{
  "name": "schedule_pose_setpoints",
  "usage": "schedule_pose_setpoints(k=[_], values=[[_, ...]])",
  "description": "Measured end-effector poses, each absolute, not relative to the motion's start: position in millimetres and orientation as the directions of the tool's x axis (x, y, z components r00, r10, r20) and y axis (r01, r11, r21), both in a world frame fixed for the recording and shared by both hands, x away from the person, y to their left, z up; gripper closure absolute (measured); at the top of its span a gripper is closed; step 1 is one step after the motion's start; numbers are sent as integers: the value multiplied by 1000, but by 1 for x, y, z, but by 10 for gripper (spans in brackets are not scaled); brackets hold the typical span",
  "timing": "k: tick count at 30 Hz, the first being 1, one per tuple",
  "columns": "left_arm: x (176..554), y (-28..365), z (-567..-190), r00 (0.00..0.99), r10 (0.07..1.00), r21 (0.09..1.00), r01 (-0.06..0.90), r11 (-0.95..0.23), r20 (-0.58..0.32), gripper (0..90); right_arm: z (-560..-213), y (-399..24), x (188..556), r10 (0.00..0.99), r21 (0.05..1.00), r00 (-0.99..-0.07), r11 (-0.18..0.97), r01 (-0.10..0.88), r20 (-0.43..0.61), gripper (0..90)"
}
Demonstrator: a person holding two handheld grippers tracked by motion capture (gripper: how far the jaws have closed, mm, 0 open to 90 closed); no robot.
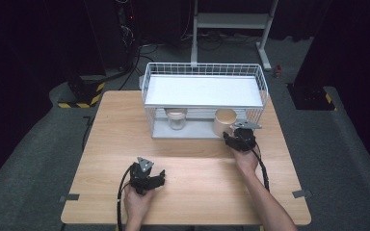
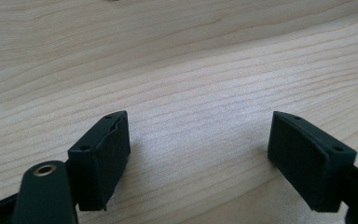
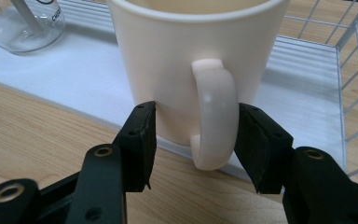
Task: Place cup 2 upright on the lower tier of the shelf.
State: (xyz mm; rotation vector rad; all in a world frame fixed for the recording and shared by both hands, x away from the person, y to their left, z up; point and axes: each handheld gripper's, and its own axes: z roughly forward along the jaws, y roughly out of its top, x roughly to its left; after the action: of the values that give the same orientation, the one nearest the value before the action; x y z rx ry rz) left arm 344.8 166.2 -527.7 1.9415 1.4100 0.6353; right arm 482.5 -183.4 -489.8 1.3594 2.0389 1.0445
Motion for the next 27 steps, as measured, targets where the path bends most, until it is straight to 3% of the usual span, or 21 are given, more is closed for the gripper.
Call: schedule_pose_setpoints(k=[27], values=[[345,166,-528,306,952,741,639,-210,6,215,-489,-171,508,933,785,-353,166,597,71,504]])
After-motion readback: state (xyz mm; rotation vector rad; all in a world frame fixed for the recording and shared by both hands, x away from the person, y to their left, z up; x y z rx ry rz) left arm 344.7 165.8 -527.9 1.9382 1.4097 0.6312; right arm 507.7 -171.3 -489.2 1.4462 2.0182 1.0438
